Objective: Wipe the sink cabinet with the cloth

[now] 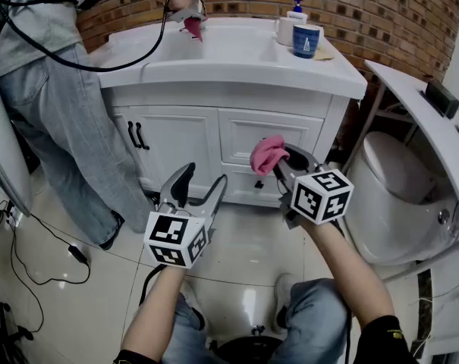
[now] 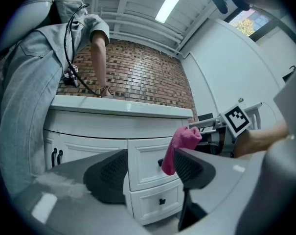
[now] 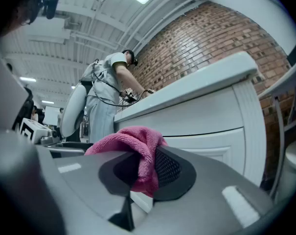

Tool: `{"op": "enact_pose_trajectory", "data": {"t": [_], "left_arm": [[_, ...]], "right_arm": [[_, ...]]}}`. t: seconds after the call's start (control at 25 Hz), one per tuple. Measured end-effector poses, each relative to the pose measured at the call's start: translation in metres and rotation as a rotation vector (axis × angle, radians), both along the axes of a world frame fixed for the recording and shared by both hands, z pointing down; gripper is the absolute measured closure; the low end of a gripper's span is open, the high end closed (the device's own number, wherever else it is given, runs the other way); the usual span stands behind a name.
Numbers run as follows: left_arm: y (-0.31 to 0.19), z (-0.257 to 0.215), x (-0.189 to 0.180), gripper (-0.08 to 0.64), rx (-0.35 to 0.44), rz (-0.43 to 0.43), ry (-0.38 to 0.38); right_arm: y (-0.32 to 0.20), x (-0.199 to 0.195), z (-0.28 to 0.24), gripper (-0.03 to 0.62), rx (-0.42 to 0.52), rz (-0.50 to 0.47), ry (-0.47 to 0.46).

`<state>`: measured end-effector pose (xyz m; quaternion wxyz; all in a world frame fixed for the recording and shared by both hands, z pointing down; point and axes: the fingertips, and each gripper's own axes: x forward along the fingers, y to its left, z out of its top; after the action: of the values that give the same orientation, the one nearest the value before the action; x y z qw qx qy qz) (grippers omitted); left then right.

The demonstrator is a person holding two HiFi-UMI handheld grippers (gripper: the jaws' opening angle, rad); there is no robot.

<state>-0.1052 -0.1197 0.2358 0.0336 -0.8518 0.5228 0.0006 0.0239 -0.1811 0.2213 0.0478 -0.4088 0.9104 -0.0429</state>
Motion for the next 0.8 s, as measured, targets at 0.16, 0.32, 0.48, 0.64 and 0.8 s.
{"op": "enact_pose_trajectory", "data": {"t": [0.16, 0.32, 0.48, 0.64, 0.8], "left_arm": [[-0.037, -0.002, -0.009, 0.267, 0.023, -0.032, -0.012], [-0.066, -0.005, -0.022, 0.260, 0.050, -0.056, -0.031], [-0.081, 0.005, -0.033, 0.259, 0.046, -0.061, -0.036], [-0.089, -0.002, -0.041, 0.256, 0.067, -0.037, 0.008], [-0.082, 0.002, -0.033, 0.256, 0.042, -0.009, 0.065]], "right_arm": [[-0.046, -0.034, 0.006, 0.546, -0.111, -0.033, -0.193], [-0.088, -0.072, 0.006, 0.546, -0.208, -0.090, -0.401], [-0.118, -0.101, 0.020, 0.545, -0.306, -0.128, -0.531], [-0.121, -0.080, 0.016, 0.545, -0.305, -0.081, -0.555], [-0.109, 0.024, 0.018, 0.540, -0.299, 0.146, -0.654]]}}
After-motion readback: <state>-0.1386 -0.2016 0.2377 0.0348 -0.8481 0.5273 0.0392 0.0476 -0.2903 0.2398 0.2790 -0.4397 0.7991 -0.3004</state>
